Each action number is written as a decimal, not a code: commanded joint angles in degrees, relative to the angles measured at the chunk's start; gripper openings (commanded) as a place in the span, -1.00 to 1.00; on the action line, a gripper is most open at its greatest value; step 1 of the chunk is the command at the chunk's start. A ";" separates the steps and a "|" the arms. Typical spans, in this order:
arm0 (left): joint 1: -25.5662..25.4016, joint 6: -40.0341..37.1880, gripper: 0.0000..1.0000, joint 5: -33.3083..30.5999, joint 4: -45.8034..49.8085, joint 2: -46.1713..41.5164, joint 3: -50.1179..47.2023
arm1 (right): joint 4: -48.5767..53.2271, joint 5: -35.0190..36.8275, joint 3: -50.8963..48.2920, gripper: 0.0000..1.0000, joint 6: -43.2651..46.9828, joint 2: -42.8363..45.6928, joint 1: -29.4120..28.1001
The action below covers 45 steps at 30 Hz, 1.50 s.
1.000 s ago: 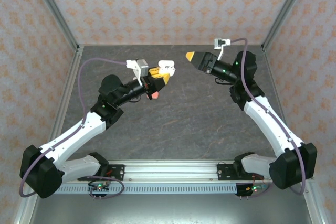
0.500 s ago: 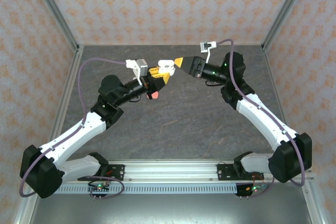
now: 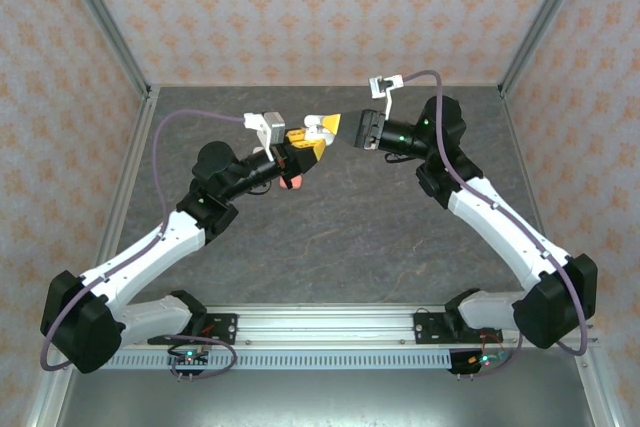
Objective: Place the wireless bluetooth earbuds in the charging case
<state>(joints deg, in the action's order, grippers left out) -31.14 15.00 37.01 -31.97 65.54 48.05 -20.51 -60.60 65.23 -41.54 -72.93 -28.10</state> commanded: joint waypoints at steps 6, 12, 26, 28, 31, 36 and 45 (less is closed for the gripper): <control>-0.33 0.51 -0.99 0.19 -2.84 0.16 1.94 | -0.42 -1.45 2.49 0.98 1.92 1.12 -0.38; -0.35 0.28 -0.99 -0.06 -2.12 0.24 2.00 | 2.60 -1.43 3.82 0.98 4.68 1.56 -0.40; -0.37 -0.24 -0.99 0.51 -0.40 0.20 2.48 | 8.41 -1.03 5.78 0.98 10.00 3.32 -0.38; -0.35 -0.33 -0.99 0.56 -0.21 0.12 2.51 | 8.39 -0.94 5.78 0.98 10.07 3.38 -0.42; -0.33 -0.59 -0.99 0.26 0.31 0.03 2.42 | 8.43 -0.98 5.72 0.98 10.20 3.57 -0.38; -0.38 -0.93 -0.98 -0.19 1.04 -0.15 2.16 | 8.39 -0.76 5.28 0.98 10.84 4.32 -0.39; -0.34 -1.22 -0.99 -0.45 1.27 0.20 1.96 | 8.26 -0.29 4.20 0.98 11.78 6.12 -0.38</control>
<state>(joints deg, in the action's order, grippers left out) -31.42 14.94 37.06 -30.37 65.80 48.71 -10.26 -60.05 68.66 -31.22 -69.45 -28.23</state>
